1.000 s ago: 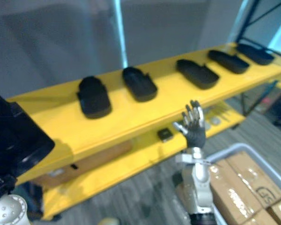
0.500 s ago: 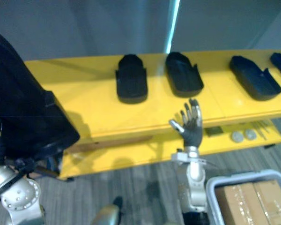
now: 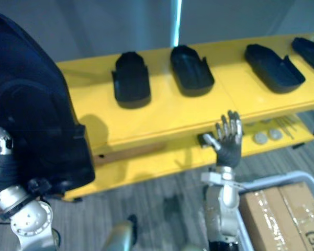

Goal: Walk over and take plastic housings, then place them on the shelf

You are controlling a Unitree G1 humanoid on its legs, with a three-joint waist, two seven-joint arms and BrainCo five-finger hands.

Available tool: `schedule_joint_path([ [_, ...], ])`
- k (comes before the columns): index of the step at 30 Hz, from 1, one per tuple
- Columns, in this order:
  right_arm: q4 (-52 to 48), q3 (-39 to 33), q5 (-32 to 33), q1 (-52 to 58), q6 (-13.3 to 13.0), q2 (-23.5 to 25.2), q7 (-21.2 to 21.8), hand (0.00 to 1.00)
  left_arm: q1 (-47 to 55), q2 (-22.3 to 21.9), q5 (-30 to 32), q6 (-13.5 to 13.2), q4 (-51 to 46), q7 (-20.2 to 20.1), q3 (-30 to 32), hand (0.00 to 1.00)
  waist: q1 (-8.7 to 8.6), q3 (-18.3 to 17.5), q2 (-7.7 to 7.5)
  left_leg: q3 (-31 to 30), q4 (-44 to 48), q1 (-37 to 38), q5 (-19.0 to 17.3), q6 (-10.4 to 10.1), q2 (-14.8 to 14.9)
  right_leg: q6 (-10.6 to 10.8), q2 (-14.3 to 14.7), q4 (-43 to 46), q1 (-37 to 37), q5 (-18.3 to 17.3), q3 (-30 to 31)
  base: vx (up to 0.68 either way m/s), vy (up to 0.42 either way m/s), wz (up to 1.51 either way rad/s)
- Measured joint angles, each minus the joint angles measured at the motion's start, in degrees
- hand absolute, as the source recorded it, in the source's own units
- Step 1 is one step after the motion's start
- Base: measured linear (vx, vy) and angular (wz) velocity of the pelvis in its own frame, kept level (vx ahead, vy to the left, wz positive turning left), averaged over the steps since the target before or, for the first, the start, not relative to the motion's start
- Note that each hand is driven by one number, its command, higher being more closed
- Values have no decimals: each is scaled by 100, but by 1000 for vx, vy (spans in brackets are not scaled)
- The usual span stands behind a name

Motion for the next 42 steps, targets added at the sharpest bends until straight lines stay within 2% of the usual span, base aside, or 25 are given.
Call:
schedule_joint_path([
  [1,6,215,-7,-85,0,25,17,0,-67,189,6,2,5,0,-7,100,2,-7,-76,-17,-198,174,106,49,-28,12,-61,429,-210,353,104,177,175,5],
  [2,25,339,-9,-161,0,34,49,0,-97,261,8,7,19,1,-15,100,-15,-10,-95,-25,-321,293,156,84,-26,12,-92,586,-295,490,121,297,108,4],
  [3,40,572,-31,-340,-1,28,109,0,-159,316,15,8,95,20,-64,100,-21,-10,-56,-52,-565,516,217,111,-2,29,-94,662,-320,344,115,247,43,4],
  [5,138,1003,-170,-827,-18,8,162,0,-291,317,9,4,224,75,-80,100,0,-41,-19,-71,-854,726,309,61,131,77,146,163,-358,-71,15,198,-17,4],
  [7,309,1350,-326,-1281,-28,5,241,0,-441,280,-14,3,447,99,-95,100,4,-42,-2,-115,-958,784,347,9,235,90,401,-789,-359,-102,-59,148,-110,15],
  [8,389,1564,-396,-1400,-24,4,276,0,-483,282,-17,5,613,100,-143,100,39,-59,-32,-138,-935,773,348,4,231,207,504,-1509,-310,114,-17,131,-193,44],
  [9,430,1758,-434,-1374,-24,-4,311,0,-439,265,-14,8,723,99,-210,100,51,-127,-144,-220,-920,773,335,-29,133,359,511,-1861,-255,632,31,132,-222,58],
  [10,476,1833,-479,-1367,-25,-41,331,0,-383,174,-17,6,766,96,-278,100,37,-127,-19,-341,-917,785,304,-123,156,495,515,-1831,-161,581,-14,160,-216,66],
  [12,678,2039,-587,-1373,-7,-402,334,0,-107,-179,-19,-18,697,49,-410,100,157,-231,380,-589,-1081,726,387,-350,349,367,744,-1960,-30,501,-315,140,-182,56],
  [14,760,1997,-612,-1370,1,-557,334,0,-91,-227,-104,-17,672,-24,-507,100,75,-342,557,-997,-1298,621,591,-532,376,280,750,-1893,55,345,-826,86,-179,110],
  [16,763,1939,-619,-1372,7,-694,330,0,-206,-209,-212,-16,665,-140,-699,100,-40,-356,578,-978,-1567,565,998,-680,380,202,678,-1860,263,241,-1355,55,-151,137],
  [18,729,2004,-669,-1411,20,-771,332,0,-236,-195,-244,-20,657,-163,-816,100,17,-358,573,-218,-1714,584,1274,-506,444,139,675,-1831,356,203,-1457,9,-76,62],
  [20,714,2215,-670,-1539,21,-767,339,0,-231,-174,-244,-19,662,-163,-815,100,56,-369,552,-172,-1730,579,1318,-515,487,66,687,-1765,283,159,-1383,-9,-49,-8],
  [22,653,2386,-666,-1669,20,-752,354,0,-234,-169,-242,-33,665,-159,-865,100,23,-375,530,-157,-1661,532,1186,-402,519,65,603,-1776,165,159,-1359,-41,13,-24],
  [23,566,2435,-644,-1683,14,-746,354,0,-234,-167,-242,-57,670,-156,-960,100,-60,-399,574,-163,-1346,407,1006,-428,586,101,597,-1718,136,179,-1355,-32,52,-15],
  [24,516,2464,-603,-1685,12,-748,355,0,-236,-168,-242,-69,672,-149,-1072,100,-106,-415,600,-208,-1308,388,914,-556,598,156,588,-1710,144,212,-1333,-26,108,0],
  [26,490,2493,-597,-1688,-1,-673,355,0,-275,-142,-245,-101,686,-139,-1272,100,-203,-444,511,-248,-1335,395,834,-536,448,283,451,-1729,186,293,-1347,-40,207,20],
  [28,489,2512,-601,-1691,-3,-566,357,0,-312,-129,-248,-107,798,-144,-1495,100,-191,-509,370,-336,-1430,499,917,-358,103,453,166,-1830,359,394,-1397,-19,209,38],
  [31,489,2589,-734,-1709,-1,-365,329,0,-304,-108,-312,-106,875,-146,-1472,100,-143,-544,339,-294,-1707,701,1027,-152,-215,545,-123,-1835,429,455,-1339,-26,149,11],
  [32,491,2635,-831,-1716,-2,-270,323,0,-300,-59,-356,-106,876,-127,-1418,100,-104,-554,355,-214,-1850,722,1051,-74,-282,476,-161,-1819,342,489,-1295,-60,105,-20],
  [33,496,2676,-913,-1717,-2,-190,315,0,-298,22,-356,-106,875,-113,-1351,100,-43,-555,364,-101,-1942,702,1091,-25,-277,374,-145,-1819,216,542,-1244,-57,88,-23],
  [37,519,2686,-1017,-1508,-2,-96,309,0,-294,152,-356,-99,927,-122,-1259,100,-149,-556,362,-47,-2024,689,1188,92,-129,184,170,-1890,163,403,-1059,-1,-12,-9],
  [39,522,2663,-1019,-1164,-19,-116,284,0,-289,145,-358,-99,928,-126,-1253,100,-228,-562,354,-42,-2226,800,1343,-108,1,308,358,-2117,261,481,-1126,66,-129,-8],
  [41,521,2610,-1017,-904,-18,-181,279,0,-273,43,-352,-100,928,-143,-1249,100,-240,-581,379,11,-2284,798,1395,-168,152,459,546,-2364,293,571,-1088,65,-154,-22],
  [42,522,2578,-1006,-792,-17,-280,281,0,-217,-82,-373,-99,928,-157,-1247,100,-246,-580,383,123,-2228,787,1377,-193,237,445,635,-2440,293,594,-1026,57,-129,-33],
])
